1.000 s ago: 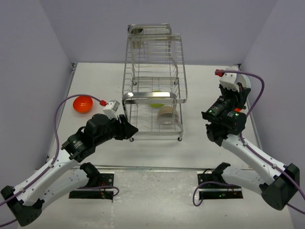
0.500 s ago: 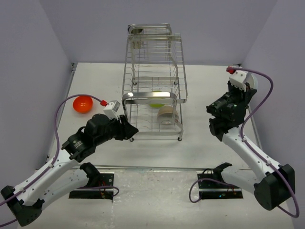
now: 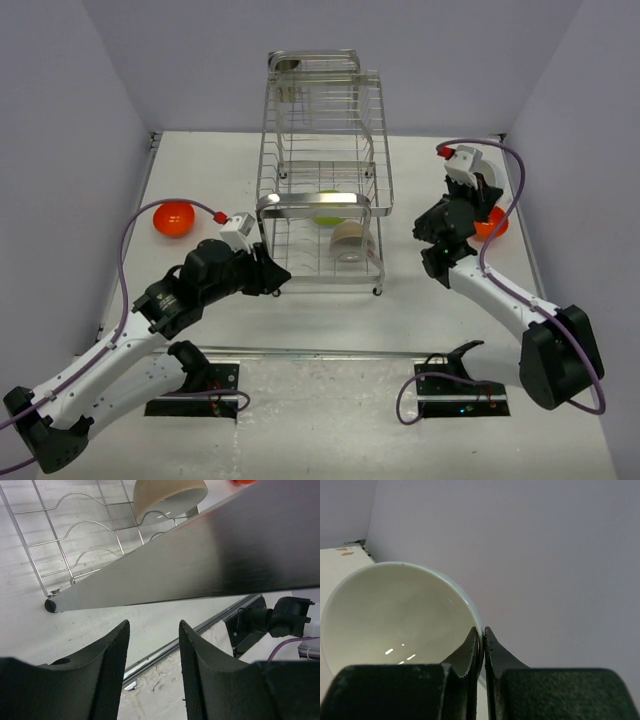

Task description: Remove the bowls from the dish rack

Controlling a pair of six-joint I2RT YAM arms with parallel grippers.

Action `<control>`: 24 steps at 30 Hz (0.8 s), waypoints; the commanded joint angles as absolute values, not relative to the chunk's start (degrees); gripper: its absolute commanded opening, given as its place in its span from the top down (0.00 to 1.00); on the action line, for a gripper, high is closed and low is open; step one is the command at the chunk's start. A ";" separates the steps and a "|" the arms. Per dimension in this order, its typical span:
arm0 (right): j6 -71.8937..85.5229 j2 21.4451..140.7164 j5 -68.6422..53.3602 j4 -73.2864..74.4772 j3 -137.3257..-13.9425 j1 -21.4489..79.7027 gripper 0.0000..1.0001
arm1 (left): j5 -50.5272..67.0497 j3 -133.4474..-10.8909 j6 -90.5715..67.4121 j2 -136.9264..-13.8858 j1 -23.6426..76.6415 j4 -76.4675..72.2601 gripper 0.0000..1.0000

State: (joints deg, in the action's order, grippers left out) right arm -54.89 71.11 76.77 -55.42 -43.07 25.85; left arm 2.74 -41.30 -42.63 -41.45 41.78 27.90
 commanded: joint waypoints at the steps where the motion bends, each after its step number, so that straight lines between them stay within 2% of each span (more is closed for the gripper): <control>1: -42.15 67.86 75.23 -54.07 -43.16 25.66 1.00 | 2.90 -40.34 -41.40 -41.13 42.01 26.46 0.54; 3: -34.67 65.75 74.71 -44.52 -42.80 25.66 1.00 | 2.90 -40.08 -41.40 -41.22 42.01 26.19 0.54; 4: -27.76 62.52 73.49 -35.08 -43.67 25.58 1.00 | 2.90 -39.90 -41.40 -41.31 41.92 26.10 0.54; 5: 7.03 60.92 69.47 7.31 -51.51 25.05 1.00 | 3.07 -39.82 -41.40 -41.40 41.92 25.93 0.54; 6: 22.00 60.21 64.65 18.26 -54.90 22.96 1.00 | 3.08 -39.81 -41.40 -41.40 42.01 25.84 0.54; 8: 29.08 58.46 58.55 20.65 -54.50 18.73 1.00 | 3.25 -39.90 -41.40 -41.57 41.92 25.93 0.54; 16: 30.06 62.57 49.85 21.62 -54.84 17.50 1.00 | 2.99 -40.08 -41.31 -41.04 41.92 26.54 0.54; 24: 30.50 67.93 33.50 20.74 -54.76 11.43 1.00 | 3.08 -39.64 -41.31 -40.87 41.92 26.19 0.54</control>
